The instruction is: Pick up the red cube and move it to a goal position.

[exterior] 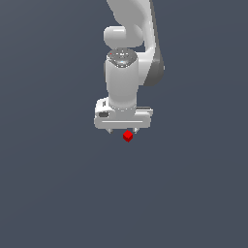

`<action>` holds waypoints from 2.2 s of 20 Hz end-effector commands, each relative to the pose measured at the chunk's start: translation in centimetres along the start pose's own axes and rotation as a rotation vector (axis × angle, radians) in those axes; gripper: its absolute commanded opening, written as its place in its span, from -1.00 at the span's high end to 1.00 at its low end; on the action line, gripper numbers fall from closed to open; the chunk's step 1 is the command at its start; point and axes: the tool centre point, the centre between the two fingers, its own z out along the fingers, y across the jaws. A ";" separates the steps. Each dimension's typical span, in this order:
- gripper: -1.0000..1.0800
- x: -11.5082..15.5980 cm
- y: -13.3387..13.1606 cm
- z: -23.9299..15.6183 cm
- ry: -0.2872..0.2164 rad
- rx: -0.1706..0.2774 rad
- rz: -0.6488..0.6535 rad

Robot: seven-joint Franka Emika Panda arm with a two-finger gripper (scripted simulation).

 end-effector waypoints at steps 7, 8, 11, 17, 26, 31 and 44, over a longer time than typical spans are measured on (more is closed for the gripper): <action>-0.92 -0.3 0.0 0.6 -0.001 0.000 0.025; -0.92 -0.5 0.0 0.8 -0.002 -0.001 0.034; -0.92 -0.9 0.1 1.6 -0.004 -0.001 0.070; -0.92 -2.4 0.1 4.0 -0.010 -0.004 0.178; -0.92 -5.6 -0.5 9.2 -0.022 -0.008 0.411; -0.92 -7.2 -1.2 12.1 -0.029 -0.011 0.541; -0.92 -9.5 -2.7 16.6 -0.040 -0.013 0.738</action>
